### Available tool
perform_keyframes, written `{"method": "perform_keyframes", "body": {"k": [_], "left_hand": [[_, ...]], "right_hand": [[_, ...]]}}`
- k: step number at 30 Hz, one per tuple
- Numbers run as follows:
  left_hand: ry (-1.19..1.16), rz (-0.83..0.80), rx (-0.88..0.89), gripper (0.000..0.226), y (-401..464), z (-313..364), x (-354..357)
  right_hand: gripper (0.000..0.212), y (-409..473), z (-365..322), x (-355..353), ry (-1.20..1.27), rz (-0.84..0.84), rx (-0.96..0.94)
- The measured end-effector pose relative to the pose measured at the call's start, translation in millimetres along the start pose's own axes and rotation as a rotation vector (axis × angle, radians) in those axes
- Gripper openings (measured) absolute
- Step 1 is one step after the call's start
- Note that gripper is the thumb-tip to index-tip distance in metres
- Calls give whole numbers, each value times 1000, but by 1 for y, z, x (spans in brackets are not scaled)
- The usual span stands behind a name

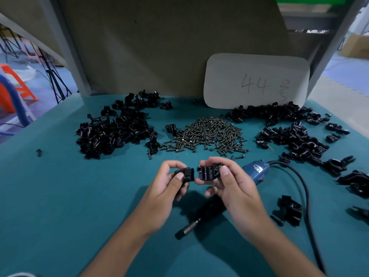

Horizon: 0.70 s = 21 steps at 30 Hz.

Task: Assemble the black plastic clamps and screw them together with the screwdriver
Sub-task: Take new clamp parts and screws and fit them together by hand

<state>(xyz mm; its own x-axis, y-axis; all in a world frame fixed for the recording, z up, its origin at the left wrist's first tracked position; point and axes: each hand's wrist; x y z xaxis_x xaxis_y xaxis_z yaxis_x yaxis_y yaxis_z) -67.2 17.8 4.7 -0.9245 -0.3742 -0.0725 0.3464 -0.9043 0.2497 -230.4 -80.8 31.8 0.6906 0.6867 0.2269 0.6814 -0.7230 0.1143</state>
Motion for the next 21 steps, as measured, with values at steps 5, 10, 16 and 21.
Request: {"method": "perform_keyframes", "body": {"k": [5, 10, 16, 21], "left_hand": [[-10, -14, 11, 27, -1, 2, 1], [26, -9, 19, 36, 0, 0, -1], [56, -11, 26, 36, 0, -1, 1], [156, -10, 83, 42, 1, 2, 3]], "right_hand": [[41, 3, -4, -5, 139, -34, 111], [40, 4, 1, -7, -211, 4, -5], [39, -4, 5, -10, -601, 136, -157], [40, -2, 4, -12, -834, 164, -376]]}}
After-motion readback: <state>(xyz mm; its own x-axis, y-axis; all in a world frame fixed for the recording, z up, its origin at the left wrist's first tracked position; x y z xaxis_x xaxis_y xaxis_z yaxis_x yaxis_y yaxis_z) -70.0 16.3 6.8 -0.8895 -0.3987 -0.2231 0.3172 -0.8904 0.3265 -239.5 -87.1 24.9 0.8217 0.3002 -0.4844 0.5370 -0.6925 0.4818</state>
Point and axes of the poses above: each hand's wrist, its own y-axis towards the middle knuckle, its own x-axis out of the palm, z = x × y, and after that the axes turned 5 degrees about x, right-handed
